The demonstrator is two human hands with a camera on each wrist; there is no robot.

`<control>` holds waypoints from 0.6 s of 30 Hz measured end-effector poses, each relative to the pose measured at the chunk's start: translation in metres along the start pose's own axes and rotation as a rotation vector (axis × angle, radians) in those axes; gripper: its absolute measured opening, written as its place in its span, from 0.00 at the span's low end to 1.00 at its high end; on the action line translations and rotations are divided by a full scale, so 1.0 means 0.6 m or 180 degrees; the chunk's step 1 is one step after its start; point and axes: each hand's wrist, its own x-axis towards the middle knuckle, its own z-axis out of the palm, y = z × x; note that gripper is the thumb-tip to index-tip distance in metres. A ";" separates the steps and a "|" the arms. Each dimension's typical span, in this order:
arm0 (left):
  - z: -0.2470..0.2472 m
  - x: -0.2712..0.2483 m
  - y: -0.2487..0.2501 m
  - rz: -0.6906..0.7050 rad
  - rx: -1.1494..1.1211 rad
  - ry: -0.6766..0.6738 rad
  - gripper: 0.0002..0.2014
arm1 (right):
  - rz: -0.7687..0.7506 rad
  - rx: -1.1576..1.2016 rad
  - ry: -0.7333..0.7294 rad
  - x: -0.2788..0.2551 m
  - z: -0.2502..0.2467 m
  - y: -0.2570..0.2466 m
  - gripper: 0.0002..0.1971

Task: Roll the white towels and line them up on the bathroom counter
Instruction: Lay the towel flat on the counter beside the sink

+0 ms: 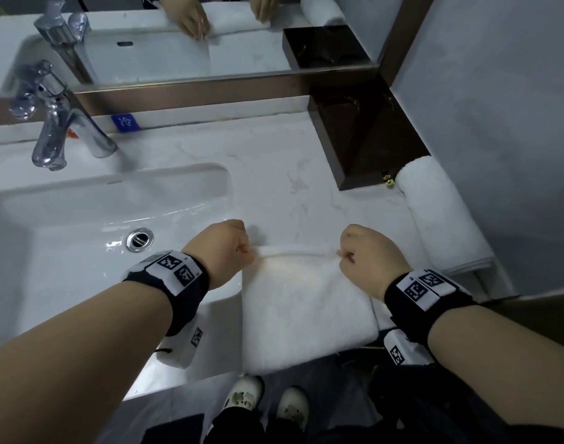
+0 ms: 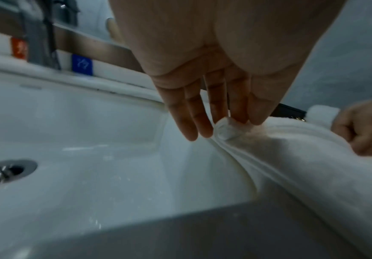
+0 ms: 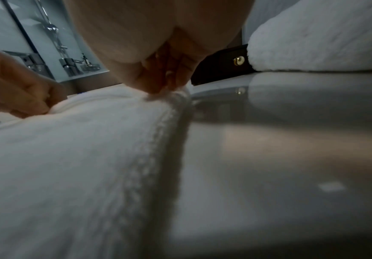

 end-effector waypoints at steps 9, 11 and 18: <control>0.006 0.013 -0.004 -0.0892 -0.0912 0.0103 0.12 | 0.0280 -0.0045 0.0039 0.013 -0.007 -0.014 0.10; 0.004 0.014 -0.007 -0.0948 -0.0982 -0.0042 0.11 | 0.0279 -0.0006 -0.0036 0.017 -0.012 -0.017 0.07; 0.007 0.009 -0.015 -0.0996 -0.1170 -0.0198 0.11 | 0.0367 -0.0128 -0.0591 0.042 -0.031 -0.010 0.10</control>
